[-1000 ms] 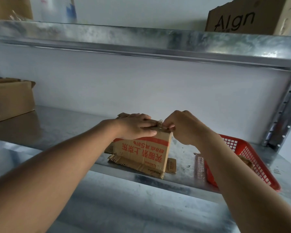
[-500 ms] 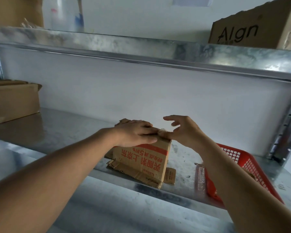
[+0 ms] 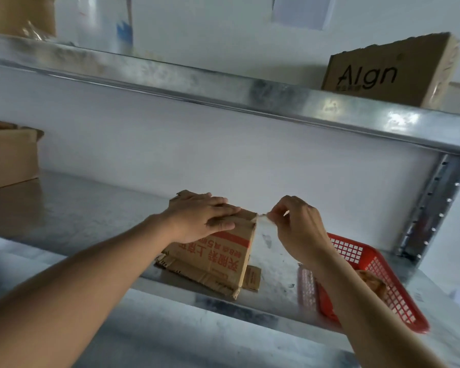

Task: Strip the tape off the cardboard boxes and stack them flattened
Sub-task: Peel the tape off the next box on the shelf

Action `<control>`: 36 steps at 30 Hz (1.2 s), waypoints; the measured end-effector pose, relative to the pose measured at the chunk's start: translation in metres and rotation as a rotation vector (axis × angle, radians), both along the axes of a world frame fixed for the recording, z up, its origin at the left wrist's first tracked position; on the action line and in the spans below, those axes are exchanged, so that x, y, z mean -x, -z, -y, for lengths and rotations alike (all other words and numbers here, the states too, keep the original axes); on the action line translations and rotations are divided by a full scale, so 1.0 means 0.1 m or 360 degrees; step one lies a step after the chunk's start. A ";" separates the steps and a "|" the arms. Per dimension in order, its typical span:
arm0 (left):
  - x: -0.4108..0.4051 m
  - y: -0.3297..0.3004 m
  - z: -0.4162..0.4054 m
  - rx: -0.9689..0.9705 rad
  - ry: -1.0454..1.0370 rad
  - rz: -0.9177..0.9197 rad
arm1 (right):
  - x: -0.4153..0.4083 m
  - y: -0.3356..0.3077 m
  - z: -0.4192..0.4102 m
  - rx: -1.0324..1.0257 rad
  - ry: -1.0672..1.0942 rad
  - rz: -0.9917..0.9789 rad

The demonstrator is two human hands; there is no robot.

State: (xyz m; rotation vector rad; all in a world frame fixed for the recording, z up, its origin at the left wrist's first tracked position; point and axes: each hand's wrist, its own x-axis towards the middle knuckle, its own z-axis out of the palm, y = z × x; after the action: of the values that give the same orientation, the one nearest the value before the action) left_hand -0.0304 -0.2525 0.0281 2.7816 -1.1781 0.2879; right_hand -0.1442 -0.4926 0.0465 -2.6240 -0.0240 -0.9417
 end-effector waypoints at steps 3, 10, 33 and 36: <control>-0.08 -0.01 -0.06 0.0019 0.0034 0.0013 | 0.13 0.19 0.04 -0.0398 0.0055 0.0081; -0.17 0.05 -0.02 0.0073 0.0111 0.0046 | 0.32 0.62 -0.13 -0.1352 0.0053 0.0386; -0.20 0.07 -0.02 0.0076 0.0101 0.0048 | -0.20 0.04 -0.31 -0.0501 -0.0060 0.0009; -0.20 0.07 -0.02 0.0110 0.0107 0.0059 | -0.10 0.12 -0.19 -0.0846 -0.0161 0.0059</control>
State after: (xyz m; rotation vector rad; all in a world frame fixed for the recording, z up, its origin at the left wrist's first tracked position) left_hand -0.0100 -0.2510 0.0210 2.6828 -1.2429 0.3685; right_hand -0.1338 -0.4738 0.0344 -2.0966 0.0740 -0.8259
